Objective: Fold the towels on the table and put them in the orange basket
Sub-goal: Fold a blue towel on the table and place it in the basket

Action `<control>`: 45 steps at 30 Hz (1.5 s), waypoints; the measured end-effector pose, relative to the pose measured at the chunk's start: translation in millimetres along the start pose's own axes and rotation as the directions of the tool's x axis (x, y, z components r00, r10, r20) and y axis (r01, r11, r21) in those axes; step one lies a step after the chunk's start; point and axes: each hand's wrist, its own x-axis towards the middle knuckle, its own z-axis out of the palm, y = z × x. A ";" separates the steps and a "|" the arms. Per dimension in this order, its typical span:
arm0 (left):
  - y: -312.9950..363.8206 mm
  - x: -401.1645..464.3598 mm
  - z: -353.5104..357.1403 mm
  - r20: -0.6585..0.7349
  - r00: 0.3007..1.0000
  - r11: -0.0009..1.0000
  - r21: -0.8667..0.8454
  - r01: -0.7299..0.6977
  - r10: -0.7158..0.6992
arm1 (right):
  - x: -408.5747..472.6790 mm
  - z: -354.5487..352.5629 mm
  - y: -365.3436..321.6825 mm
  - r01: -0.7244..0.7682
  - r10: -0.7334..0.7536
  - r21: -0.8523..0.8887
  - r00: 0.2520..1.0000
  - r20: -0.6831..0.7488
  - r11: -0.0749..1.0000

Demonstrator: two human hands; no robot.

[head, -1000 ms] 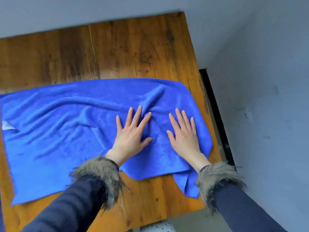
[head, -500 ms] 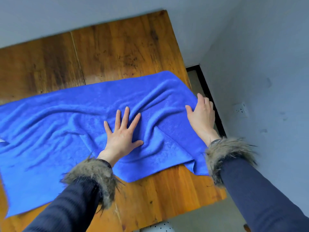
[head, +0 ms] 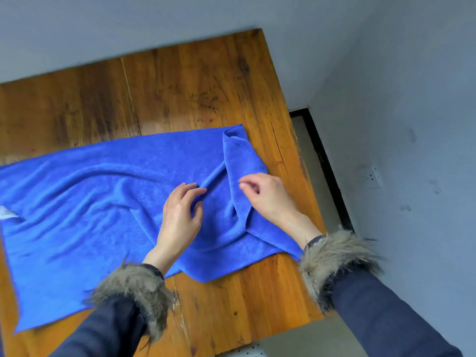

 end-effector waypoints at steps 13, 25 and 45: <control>12.7 -13.9 30.6 0.205 0.973 0.858 0.475 -0.193 0.105 | 48.1 -16.2 26.1 -0.316 0.309 -0.104 0.948 -0.079 0.943; 29.7 21.0 15.4 0.151 0.979 0.818 0.542 -0.195 0.134 | 84.9 -79.3 47.0 -0.286 0.340 0.187 0.839 -0.424 0.940; 33.8 14.2 24.4 0.192 0.973 0.937 0.301 -0.180 0.125 | 35.7 -72.2 62.3 -0.450 0.463 0.115 0.834 -0.301 0.886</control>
